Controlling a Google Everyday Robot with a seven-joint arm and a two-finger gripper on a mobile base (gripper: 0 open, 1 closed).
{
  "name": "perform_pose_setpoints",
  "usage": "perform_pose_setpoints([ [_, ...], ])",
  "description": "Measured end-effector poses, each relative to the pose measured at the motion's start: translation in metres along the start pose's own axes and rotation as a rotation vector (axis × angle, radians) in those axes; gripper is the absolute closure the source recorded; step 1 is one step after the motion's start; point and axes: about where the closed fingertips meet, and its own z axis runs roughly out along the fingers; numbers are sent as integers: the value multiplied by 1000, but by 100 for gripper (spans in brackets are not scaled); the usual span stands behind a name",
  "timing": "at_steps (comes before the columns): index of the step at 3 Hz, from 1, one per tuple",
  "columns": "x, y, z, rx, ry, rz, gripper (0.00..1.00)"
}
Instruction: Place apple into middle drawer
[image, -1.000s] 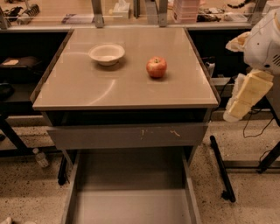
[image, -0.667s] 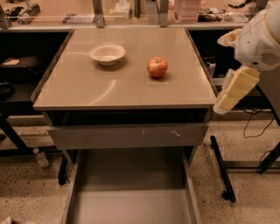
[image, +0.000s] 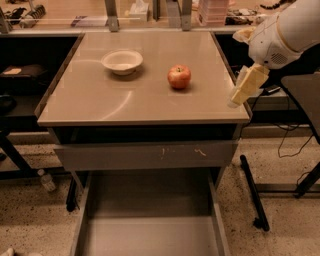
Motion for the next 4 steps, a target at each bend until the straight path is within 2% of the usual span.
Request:
perform_pose_setpoints([
  [1,0,0,0,0,0,0,0],
  [2,-2,-7,19,18,-65,16,0],
  [3,-1,-26,62,35,-197,111,0],
  [4,-3,-41,93,8,-301,196,0],
])
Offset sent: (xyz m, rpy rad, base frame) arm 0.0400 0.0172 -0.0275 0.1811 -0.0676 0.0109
